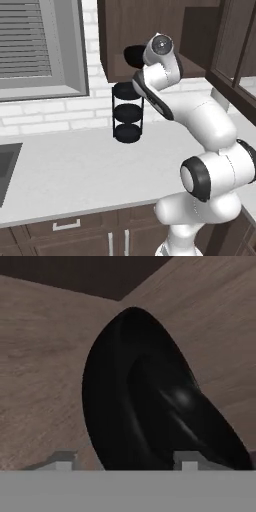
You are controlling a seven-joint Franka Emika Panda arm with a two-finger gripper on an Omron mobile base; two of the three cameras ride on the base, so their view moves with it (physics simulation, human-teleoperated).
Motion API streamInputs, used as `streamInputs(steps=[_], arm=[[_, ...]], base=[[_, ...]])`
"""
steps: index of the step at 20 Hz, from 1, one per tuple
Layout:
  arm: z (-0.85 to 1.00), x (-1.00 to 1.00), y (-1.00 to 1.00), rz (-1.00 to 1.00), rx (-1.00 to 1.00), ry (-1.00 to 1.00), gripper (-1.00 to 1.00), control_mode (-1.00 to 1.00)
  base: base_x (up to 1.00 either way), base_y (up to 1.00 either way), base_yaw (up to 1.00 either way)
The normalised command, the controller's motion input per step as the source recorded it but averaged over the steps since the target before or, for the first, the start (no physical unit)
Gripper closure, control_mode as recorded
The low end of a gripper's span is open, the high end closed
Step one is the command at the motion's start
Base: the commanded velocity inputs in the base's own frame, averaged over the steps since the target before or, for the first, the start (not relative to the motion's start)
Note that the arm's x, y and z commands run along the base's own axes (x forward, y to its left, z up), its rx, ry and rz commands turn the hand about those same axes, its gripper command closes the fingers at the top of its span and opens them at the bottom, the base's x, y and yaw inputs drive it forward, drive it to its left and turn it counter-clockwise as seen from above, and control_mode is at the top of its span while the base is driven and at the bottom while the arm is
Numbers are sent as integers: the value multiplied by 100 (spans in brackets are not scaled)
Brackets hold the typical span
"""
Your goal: Pick up the bowls on the counter and stack them on top of one another in the open cabinet. Place the smaller bowl on top of the larger bowl.
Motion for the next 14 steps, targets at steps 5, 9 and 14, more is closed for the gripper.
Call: streamInputs(steps=[5, 9, 14], arm=[[-4, -100, 3, 0, -1, -32, -100, -100], [-67, -100, 6, 0, -8, -29, -100, -100], [-83, -100, -2, 0, -3, -8, -100, -100]], base=[[0, 0, 0], [0, 0, 0], [0, 0, 0]])
